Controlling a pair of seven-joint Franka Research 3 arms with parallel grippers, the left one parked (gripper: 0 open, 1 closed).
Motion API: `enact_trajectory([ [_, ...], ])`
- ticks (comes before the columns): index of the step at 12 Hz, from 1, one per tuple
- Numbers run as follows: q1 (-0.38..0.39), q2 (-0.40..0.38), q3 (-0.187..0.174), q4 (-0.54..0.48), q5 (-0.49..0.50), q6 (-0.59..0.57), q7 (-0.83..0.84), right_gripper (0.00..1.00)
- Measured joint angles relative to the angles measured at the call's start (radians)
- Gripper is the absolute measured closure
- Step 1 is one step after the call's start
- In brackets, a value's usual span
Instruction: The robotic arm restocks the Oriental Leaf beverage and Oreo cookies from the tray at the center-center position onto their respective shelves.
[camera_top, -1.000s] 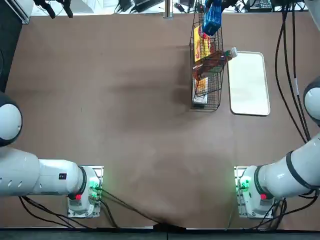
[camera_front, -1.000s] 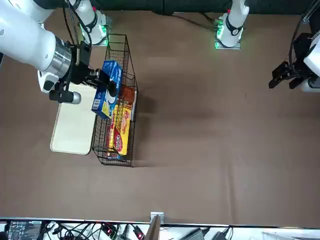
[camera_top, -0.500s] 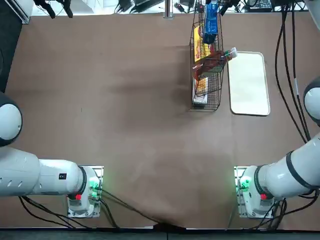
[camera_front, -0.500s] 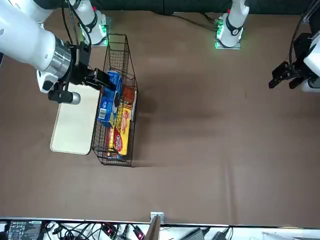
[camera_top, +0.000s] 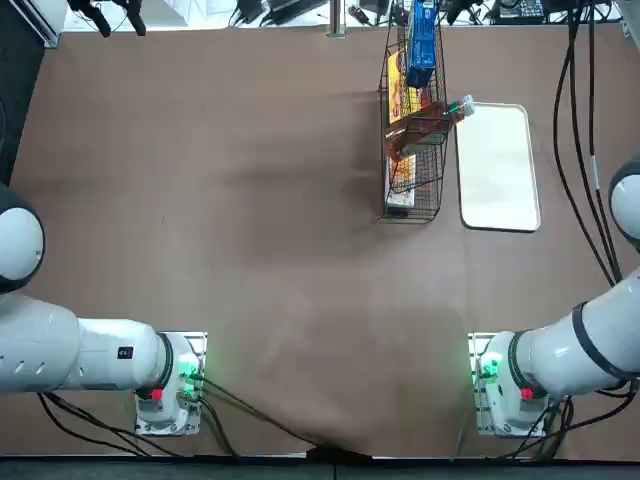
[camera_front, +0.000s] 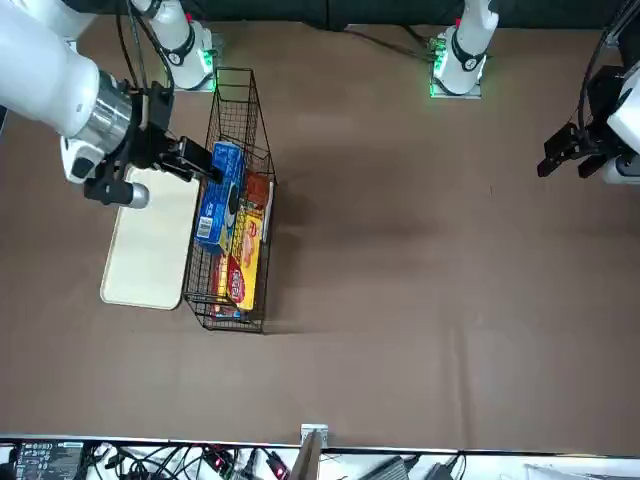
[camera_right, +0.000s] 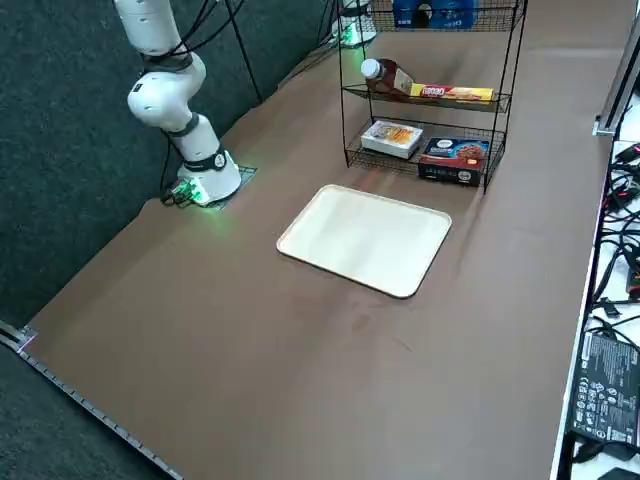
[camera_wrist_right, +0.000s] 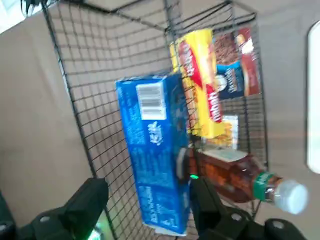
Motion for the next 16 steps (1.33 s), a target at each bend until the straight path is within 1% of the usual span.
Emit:
enact_trajectory([
  [3, -0.009, -0.027, -0.005, 0.005, -0.099, -0.001, -0.002, 0.0],
  [5, -0.022, -0.052, -0.006, 0.006, -0.166, -0.009, -0.044, 0.0],
  [7, -0.045, -0.072, -0.019, 0.006, -0.193, -0.041, -0.115, 0.0],
  [9, -0.084, -0.086, -0.036, 0.006, -0.213, -0.086, -0.214, 0.0],
  [12, -0.145, -0.094, -0.045, 0.006, -0.248, -0.123, -0.339, 0.0],
  [16, -0.151, -0.094, -0.041, -0.002, -0.341, -0.154, -0.36, 0.0],
])
